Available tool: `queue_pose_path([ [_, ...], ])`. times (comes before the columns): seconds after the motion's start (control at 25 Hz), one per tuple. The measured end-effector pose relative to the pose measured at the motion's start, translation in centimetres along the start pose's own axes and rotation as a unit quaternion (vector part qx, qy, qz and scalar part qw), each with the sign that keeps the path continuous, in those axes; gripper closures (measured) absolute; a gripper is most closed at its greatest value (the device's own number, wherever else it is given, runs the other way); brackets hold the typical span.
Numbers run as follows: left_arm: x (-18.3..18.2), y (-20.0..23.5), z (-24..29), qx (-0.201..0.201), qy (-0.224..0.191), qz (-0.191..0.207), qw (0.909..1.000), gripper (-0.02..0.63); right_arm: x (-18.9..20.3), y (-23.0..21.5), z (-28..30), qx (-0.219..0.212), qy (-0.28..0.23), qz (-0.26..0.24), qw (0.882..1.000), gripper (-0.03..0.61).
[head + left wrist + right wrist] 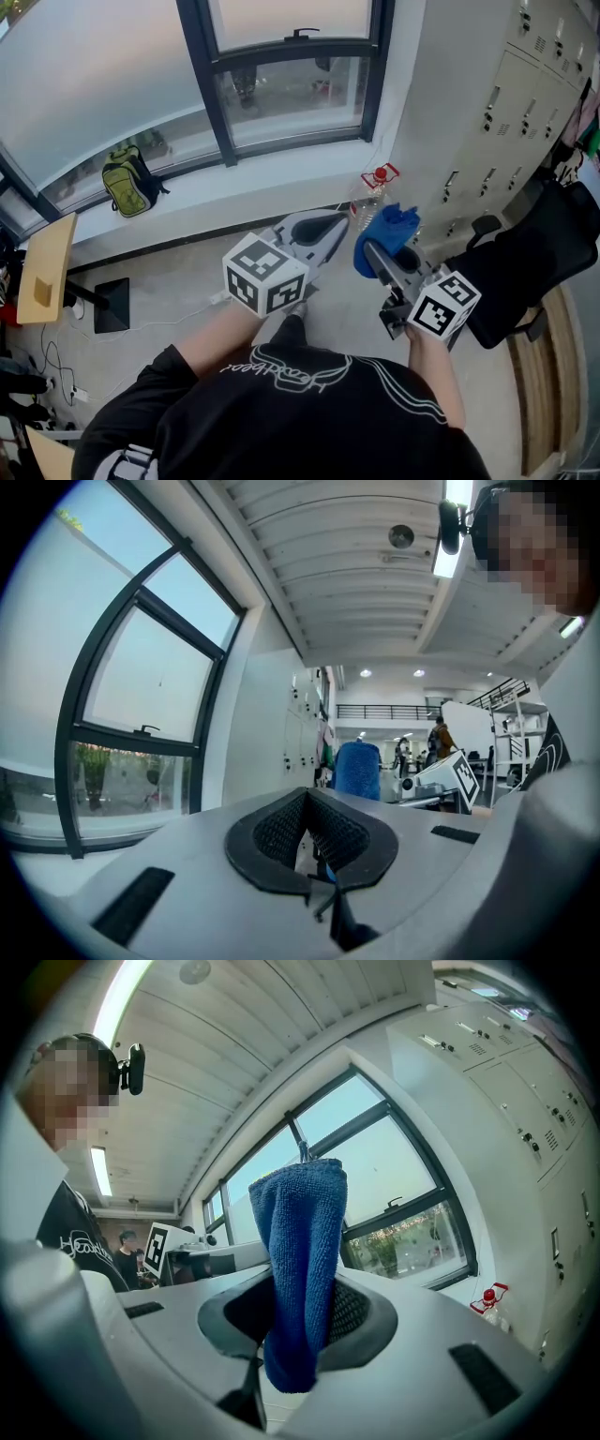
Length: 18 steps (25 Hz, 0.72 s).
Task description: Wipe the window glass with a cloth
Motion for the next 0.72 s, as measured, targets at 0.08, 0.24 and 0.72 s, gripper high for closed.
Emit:
queue_pose_path([
  [0.08,0.4,1.3,-0.5,-0.008,-0.002,-0.008,0.9999,0.611,0.5,-0.3,0.9,-0.002,0.004,0.003,1.000,0.485],
  [0.24,1.2,6.1,-0.4,-0.027,-0.006,-0.024,0.9993,0.611,1.7,-2.1,4.7,-0.009,0.008,0.011,1.000,0.485],
  [0.72,1.8,30.8,3.5,-0.103,-0.001,-0.078,0.9916,0.611,5.4,-14.5,26.7,-0.047,0.055,0.057,0.996,0.485],
])
Point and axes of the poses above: the fingertips, and each gripper's own axes: z forward along the fingers, y to its left, x out of its underside, the point moved 3 cm from there along -z, backward along the fingers, and after that the axes turned 6 degrees about -z, right-handed, at the moved point
